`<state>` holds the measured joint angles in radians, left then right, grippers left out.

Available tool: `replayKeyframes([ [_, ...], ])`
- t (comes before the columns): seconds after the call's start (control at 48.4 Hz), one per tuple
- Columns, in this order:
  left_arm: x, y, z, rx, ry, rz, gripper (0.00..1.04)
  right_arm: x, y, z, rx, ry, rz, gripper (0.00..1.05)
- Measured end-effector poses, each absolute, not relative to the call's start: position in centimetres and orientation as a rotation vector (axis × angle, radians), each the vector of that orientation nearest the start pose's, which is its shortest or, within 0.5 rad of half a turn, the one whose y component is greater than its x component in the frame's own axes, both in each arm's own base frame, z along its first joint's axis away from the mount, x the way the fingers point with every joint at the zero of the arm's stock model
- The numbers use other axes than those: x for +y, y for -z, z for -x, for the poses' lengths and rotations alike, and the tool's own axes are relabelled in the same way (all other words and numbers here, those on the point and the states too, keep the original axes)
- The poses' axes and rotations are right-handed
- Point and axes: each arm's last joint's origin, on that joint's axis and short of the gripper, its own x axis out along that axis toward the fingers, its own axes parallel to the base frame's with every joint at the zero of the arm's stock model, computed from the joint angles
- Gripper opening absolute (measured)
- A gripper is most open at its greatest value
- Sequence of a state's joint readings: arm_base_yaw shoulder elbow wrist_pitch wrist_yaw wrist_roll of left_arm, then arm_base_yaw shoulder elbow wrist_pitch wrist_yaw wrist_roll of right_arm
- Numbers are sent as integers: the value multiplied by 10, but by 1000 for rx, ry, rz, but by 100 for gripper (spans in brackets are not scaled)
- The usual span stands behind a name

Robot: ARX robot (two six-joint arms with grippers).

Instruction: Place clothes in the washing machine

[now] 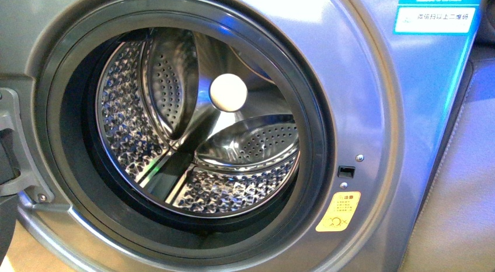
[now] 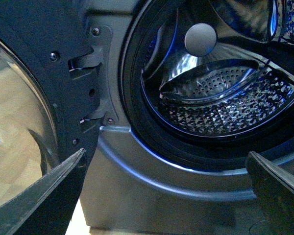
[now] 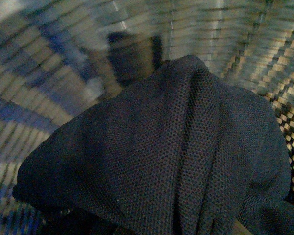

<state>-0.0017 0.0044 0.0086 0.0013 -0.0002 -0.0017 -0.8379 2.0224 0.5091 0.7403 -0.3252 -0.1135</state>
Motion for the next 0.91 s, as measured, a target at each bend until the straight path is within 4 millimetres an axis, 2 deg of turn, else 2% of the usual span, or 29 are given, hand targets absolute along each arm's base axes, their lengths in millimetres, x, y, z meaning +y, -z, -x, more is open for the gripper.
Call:
replayKeyframes([
  [0.083,0,-166,-97,-6,2,2,98,-196,-64,-193,585,434,-278,6],
  [0.145,0,-166,-97,-6,2,2,98,-191,-94,-194,498,417,-235,6],
  [0.372,0,-166,-97,-6,2,2,98,-176,-161,-192,319,365,-159,6],
  [0.516,0,-166,-97,-6,2,2,98,-164,-225,-189,166,312,-113,6],
  [0.682,0,-166,-97,-6,2,2,98,-146,-313,-187,-49,258,-38,6],
  [0.723,0,-166,-97,-6,2,2,98,-141,-331,-188,-86,245,-32,6],
  [0.764,0,-166,-97,-6,2,2,98,-138,-341,-188,-102,236,-35,6],
  [0.847,0,-166,-97,-6,2,2,98,-123,-372,-191,-161,204,-41,6],
  [0.909,0,-166,-97,-6,2,2,98,-103,-399,-192,-218,162,-30,6],
])
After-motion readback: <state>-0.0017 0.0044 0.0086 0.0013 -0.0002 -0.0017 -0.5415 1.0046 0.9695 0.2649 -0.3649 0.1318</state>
